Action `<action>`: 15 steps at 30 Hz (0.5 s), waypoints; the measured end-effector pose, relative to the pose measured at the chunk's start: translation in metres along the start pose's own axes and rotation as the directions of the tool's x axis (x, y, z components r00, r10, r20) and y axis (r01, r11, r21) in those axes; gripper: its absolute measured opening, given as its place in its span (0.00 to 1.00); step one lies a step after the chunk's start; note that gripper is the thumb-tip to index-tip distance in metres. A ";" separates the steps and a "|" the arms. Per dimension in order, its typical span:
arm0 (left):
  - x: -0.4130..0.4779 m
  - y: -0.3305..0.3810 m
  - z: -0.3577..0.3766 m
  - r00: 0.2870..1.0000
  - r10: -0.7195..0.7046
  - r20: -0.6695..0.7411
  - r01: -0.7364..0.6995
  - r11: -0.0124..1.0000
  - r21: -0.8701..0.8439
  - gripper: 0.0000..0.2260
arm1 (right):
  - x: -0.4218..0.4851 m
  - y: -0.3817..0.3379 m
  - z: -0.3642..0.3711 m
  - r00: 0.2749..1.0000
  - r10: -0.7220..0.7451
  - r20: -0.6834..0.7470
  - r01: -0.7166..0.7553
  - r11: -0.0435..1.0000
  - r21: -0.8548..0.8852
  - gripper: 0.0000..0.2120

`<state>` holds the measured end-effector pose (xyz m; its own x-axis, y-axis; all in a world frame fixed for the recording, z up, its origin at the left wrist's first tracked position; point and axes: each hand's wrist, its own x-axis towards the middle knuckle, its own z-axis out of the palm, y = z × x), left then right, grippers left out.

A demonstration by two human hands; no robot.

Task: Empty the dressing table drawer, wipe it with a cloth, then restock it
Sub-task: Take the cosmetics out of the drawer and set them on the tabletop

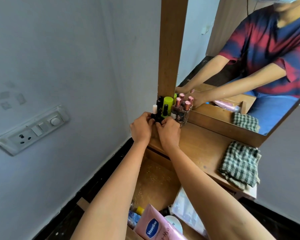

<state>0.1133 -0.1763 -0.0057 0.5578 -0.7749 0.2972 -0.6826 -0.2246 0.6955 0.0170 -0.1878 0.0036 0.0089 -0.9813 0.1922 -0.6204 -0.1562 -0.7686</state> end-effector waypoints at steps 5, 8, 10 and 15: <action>-0.011 0.003 -0.010 0.999 -0.019 0.033 0.020 0.999 -0.040 0.16 | -0.012 0.002 -0.012 1.000 -0.011 0.026 0.006 0.986 0.169 0.05; -0.025 0.004 -0.024 0.998 -0.042 0.046 0.045 0.996 -0.079 0.17 | -0.027 0.007 -0.025 0.995 -0.076 0.070 0.052 0.956 0.289 0.03; -0.040 0.004 -0.037 0.998 -0.039 0.049 0.043 0.996 -0.076 0.18 | -0.044 0.011 -0.036 0.982 -0.152 0.111 0.109 0.940 0.325 0.03; -0.084 -0.003 -0.066 0.999 0.001 0.039 0.003 0.994 -0.107 0.18 | -0.095 0.030 -0.061 0.864 -0.391 0.317 0.320 0.913 0.253 0.03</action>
<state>0.0996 -0.0719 0.0106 0.5384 -0.7975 0.2724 -0.6266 -0.1627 0.7622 -0.0505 -0.0924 -0.0002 0.4988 -0.8226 0.2732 -0.3651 -0.4852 -0.7945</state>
